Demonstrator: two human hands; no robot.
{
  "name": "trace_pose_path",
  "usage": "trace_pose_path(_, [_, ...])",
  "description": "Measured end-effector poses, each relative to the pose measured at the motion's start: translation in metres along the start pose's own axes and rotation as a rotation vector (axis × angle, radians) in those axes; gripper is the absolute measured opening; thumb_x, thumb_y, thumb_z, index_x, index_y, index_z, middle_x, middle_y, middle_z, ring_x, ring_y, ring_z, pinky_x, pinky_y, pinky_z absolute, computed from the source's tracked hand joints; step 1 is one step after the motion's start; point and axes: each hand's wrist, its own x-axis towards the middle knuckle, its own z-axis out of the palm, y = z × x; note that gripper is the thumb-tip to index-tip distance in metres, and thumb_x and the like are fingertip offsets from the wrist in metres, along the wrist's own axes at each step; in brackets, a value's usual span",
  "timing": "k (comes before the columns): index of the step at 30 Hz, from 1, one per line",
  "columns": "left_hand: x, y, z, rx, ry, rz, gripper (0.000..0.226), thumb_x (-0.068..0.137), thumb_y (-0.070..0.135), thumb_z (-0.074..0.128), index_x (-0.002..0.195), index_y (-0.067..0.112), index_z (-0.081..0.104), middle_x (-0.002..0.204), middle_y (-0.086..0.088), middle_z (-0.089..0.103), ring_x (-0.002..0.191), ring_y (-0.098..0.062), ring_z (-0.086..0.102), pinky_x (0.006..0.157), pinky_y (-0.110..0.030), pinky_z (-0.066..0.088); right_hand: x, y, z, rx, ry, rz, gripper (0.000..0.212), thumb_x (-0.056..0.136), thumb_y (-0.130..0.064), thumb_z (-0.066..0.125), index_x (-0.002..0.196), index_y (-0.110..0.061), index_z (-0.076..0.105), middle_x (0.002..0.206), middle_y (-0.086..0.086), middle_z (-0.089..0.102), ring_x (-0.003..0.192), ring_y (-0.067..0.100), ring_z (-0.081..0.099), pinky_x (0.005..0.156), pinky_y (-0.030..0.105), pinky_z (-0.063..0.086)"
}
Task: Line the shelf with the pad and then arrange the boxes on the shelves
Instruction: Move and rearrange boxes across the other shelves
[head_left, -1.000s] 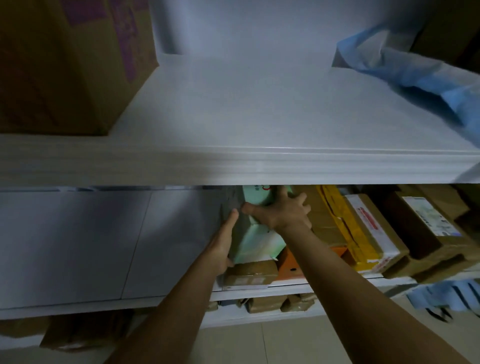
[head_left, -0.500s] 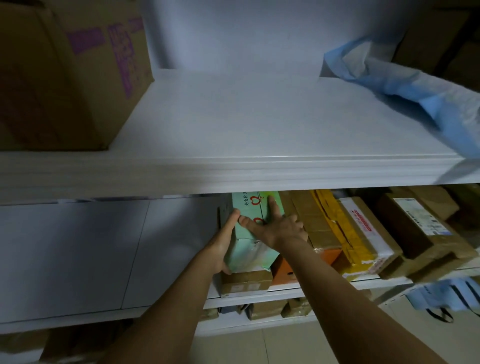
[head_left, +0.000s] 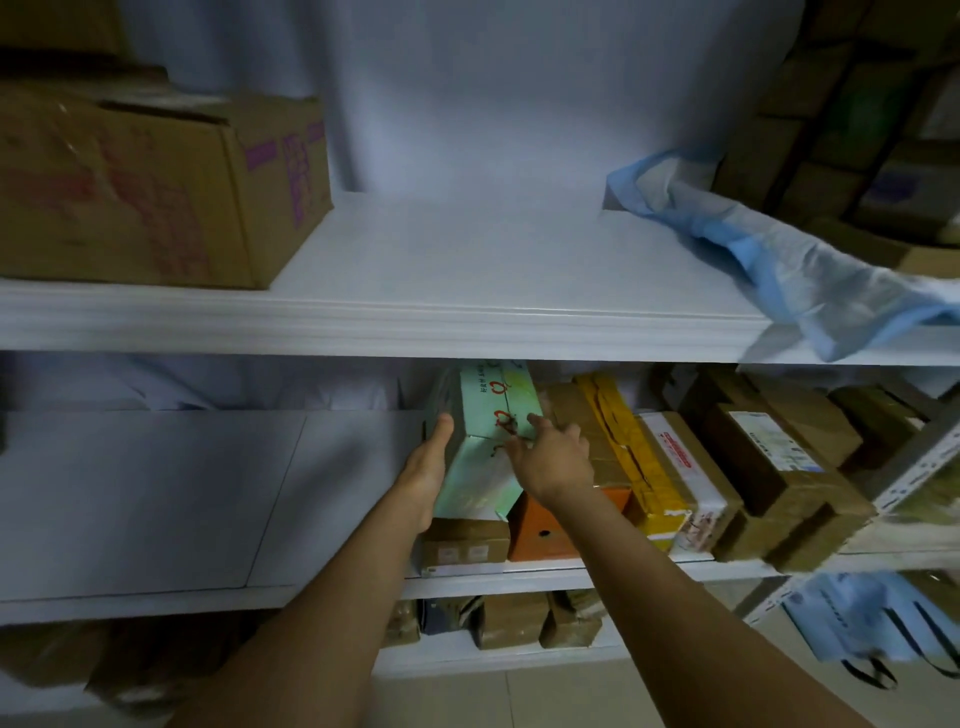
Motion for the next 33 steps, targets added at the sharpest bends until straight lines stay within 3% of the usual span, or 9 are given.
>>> trace_pose_path(3, [-0.023,-0.002,-0.003,0.009,0.08,0.031,0.06,0.089,0.061,0.042,0.124,0.014,0.055,0.121,-0.005,0.059,0.107,-0.027,0.058,0.09,-0.037,0.045,-0.017,-0.001,-0.006,0.071,0.097,-0.071,0.037,0.094,-0.022,0.052,0.131,-0.019,0.054,0.139,0.011,0.043,0.121,0.028,0.051,0.097,0.035,0.046])
trace_pose_path(6, [-0.048,-0.002,-0.014,0.054,0.183,0.15,0.017,0.094,0.023,0.053,0.082,0.012,0.057,0.088,-0.008,0.059,0.082,-0.023,0.054,0.065,-0.027,0.04,-0.032,-0.014,-0.008,0.235,0.1,-0.145,0.02,0.092,-0.012,0.056,0.109,-0.016,0.066,0.121,0.002,0.06,0.11,0.02,0.059,0.09,0.033,0.053])
trace_pose_path(8, [-0.061,0.002,-0.029,0.078,0.256,0.222,0.025,0.091,0.021,0.058,0.067,0.015,0.052,0.078,-0.01,0.056,0.079,-0.024,0.053,0.067,-0.032,0.042,-0.045,-0.032,-0.007,0.313,0.091,-0.202,0.011,0.093,-0.022,0.057,0.09,-0.019,0.066,0.094,-0.003,0.064,0.09,0.014,0.061,0.082,0.033,0.055])
trace_pose_path(10, [-0.079,0.014,-0.049,0.089,0.35,0.304,0.032,0.091,0.029,0.057,0.062,0.014,0.051,0.075,-0.012,0.057,0.076,-0.026,0.055,0.072,-0.038,0.046,-0.056,-0.056,-0.007,0.333,0.117,-0.296,0.03,0.094,-0.033,0.053,0.065,-0.022,0.055,0.064,-0.005,0.055,0.067,0.015,0.055,0.066,0.032,0.048])
trace_pose_path(13, [-0.102,0.039,-0.084,0.006,0.519,0.429,0.041,0.095,0.028,0.047,0.057,0.014,0.052,0.065,-0.008,0.055,0.067,-0.025,0.052,0.067,-0.034,0.041,-0.07,-0.095,-0.012,0.433,0.149,-0.413,0.044,0.094,-0.036,0.051,0.055,-0.017,0.044,0.051,-0.004,0.042,0.058,0.016,0.045,0.058,0.03,0.033])
trace_pose_path(17, [-0.128,0.082,-0.133,-0.061,0.671,0.549,0.036,0.095,0.024,0.044,0.065,0.007,0.055,0.068,-0.011,0.053,0.068,-0.023,0.048,0.067,-0.033,0.038,-0.075,-0.148,-0.03,0.638,0.114,-0.492,0.031,0.095,-0.033,0.049,0.065,-0.023,0.052,0.068,-0.002,0.059,0.072,0.021,0.058,0.069,0.031,0.045])
trace_pose_path(20, [-0.145,0.122,-0.169,0.019,0.787,0.636,0.027,0.095,0.019,0.041,0.077,0.004,0.055,0.071,-0.012,0.051,0.075,-0.027,0.05,0.075,-0.043,0.047,-0.073,-0.188,-0.047,0.728,0.056,-0.498,0.023,0.098,-0.033,0.042,0.089,-0.021,0.059,0.094,0.008,0.066,0.089,0.028,0.063,0.086,0.046,0.051])
trace_pose_path(25, [-0.148,0.187,-0.224,0.104,0.937,0.717,0.038,0.097,0.015,0.043,0.132,0.002,0.05,0.135,-0.018,0.051,0.122,-0.036,0.048,0.102,-0.04,0.038,-0.056,-0.24,-0.061,0.818,-0.028,-0.436,0.047,0.101,-0.037,0.031,0.129,-0.005,0.052,0.13,0.014,0.055,0.118,0.03,0.053,0.103,0.049,0.041])
trace_pose_path(33, [-0.113,0.232,-0.262,0.122,0.861,0.757,0.014,0.094,0.017,0.05,0.1,0.006,0.056,0.108,-0.019,0.06,0.092,-0.03,0.055,0.085,-0.038,0.045,-0.034,-0.285,-0.053,0.969,-0.189,-0.241,0.059,0.099,-0.051,0.02,0.142,-0.015,0.038,0.147,0.011,0.041,0.131,0.031,0.041,0.104,0.046,0.036])
